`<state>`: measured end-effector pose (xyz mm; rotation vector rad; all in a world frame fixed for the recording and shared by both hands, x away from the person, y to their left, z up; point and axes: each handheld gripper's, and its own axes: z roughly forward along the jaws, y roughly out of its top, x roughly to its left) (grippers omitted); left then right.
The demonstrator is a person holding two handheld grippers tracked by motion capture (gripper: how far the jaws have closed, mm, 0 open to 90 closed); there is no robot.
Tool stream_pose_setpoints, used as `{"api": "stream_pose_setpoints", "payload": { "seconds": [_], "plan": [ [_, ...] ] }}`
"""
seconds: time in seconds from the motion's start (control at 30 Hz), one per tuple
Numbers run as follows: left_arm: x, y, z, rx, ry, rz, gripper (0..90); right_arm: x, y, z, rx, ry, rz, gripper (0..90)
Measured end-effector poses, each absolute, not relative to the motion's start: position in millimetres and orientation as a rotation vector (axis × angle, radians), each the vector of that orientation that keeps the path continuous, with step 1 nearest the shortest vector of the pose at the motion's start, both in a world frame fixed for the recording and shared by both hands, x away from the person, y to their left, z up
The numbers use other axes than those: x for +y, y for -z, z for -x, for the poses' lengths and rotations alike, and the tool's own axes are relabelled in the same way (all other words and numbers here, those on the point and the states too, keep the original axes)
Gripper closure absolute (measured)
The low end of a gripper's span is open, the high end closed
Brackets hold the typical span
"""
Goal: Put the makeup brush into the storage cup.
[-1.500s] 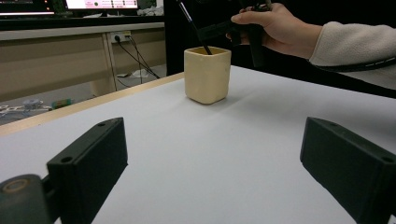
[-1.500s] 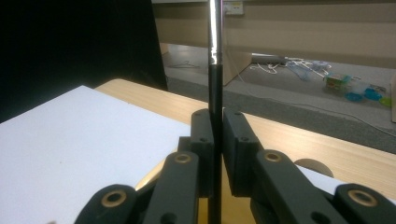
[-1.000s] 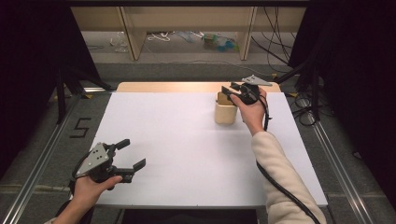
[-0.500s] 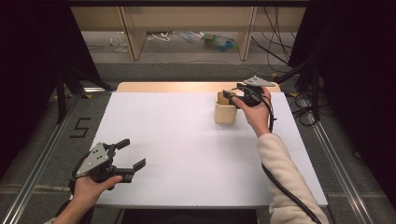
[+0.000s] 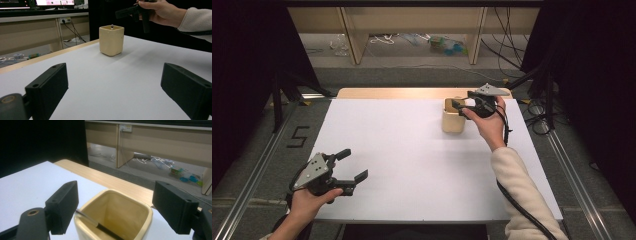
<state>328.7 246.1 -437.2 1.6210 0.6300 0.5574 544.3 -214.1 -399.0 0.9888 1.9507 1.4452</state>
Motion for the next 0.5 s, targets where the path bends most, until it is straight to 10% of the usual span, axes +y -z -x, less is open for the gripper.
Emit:
{"api": "stream_pose_setpoints", "payload": {
  "seconds": [0.5],
  "plan": [
    [245.8, 436.9, -328.6, 0.63, -0.56, -1.621, 7.0, -222.8, 398.4, -515.7, 1.996, -1.435, -0.934, 21.9]
  ]
}}
